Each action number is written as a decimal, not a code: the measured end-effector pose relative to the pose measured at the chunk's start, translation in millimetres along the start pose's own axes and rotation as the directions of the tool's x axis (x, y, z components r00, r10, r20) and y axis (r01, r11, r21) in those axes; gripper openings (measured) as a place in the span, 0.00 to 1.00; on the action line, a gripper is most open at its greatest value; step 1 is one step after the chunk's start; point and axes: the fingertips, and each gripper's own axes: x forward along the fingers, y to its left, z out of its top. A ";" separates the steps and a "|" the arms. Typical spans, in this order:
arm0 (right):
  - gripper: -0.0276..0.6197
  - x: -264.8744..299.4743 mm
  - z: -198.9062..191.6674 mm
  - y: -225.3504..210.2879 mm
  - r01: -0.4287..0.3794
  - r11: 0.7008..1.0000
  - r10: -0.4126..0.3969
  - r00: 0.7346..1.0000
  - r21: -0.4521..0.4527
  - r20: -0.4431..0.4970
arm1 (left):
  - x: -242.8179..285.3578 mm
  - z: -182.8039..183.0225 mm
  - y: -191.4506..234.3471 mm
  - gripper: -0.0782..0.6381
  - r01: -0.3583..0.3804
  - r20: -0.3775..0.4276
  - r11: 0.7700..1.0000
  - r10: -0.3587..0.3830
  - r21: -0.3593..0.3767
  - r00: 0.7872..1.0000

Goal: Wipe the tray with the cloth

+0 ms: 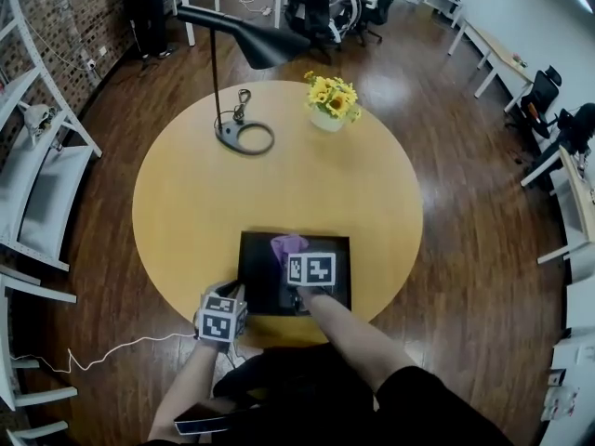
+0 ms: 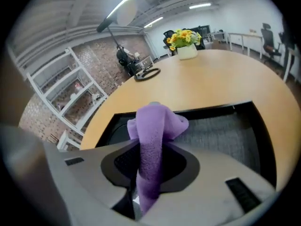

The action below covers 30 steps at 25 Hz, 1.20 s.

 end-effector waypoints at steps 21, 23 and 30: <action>0.20 -39.2 35.3 -87.3 0.199 0.576 -0.436 0.895 -0.793 -0.092 | -4.2 -5.0 7.6 0.15 -0.045 0.035 0.964 0.057 -0.263 0.998; 0.20 -46.0 39.0 -94.1 0.221 0.513 -0.483 0.873 -0.829 -0.066 | -3.9 -6.4 6.8 0.15 -0.049 0.035 0.964 0.060 -0.261 0.998; 0.20 -56.6 40.4 -87.9 0.247 0.511 -0.460 0.888 -0.823 -0.019 | -0.6 -8.8 9.1 0.15 -0.049 0.041 0.950 0.065 -0.308 0.997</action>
